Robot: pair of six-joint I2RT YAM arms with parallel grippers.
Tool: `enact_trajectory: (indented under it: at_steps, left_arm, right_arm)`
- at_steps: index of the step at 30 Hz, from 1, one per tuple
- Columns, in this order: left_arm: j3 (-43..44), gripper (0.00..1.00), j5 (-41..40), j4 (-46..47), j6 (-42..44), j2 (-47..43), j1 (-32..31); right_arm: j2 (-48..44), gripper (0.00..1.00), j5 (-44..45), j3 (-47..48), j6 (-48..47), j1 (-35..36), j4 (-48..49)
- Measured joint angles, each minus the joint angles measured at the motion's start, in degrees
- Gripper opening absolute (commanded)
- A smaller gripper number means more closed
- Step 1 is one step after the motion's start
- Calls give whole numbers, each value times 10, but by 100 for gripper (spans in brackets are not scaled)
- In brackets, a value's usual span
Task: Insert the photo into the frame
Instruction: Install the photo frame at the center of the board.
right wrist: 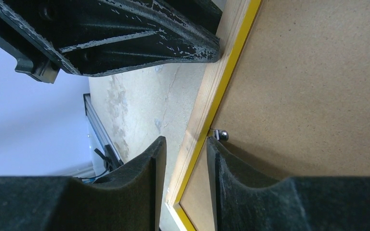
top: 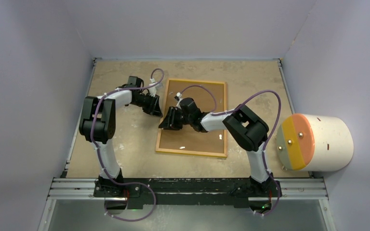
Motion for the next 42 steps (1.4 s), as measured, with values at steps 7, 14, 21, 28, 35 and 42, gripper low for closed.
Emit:
enact_trajectory:
  at_steps: [7, 14, 21, 28, 35, 42]
  left_arm:
    - [0, 18, -2, -3, 8, -2, -1]
    - [0, 18, -2, -5, 10, -3, -1]
    - [0, 18, -2, -5, 10, -3, -1]
    - [0, 17, -2, -5, 10, -3, -1]
    - [0, 17, -2, -5, 10, -3, -1]
    - [0, 17, -2, -7, 11, -3, -1]
  right_arm:
    - [-26, 39, 24, -23, -11, 2, -15]
    - [-46, 39, 32, -41, -17, 2, -27]
    - [-32, 37, 30, -26, -17, 8, -26]
    - [-18, 34, 34, -9, -19, 12, -26]
    - [-13, 29, 50, -4, -22, 12, -22]
    - [-11, 23, 57, -4, -23, 12, -21]
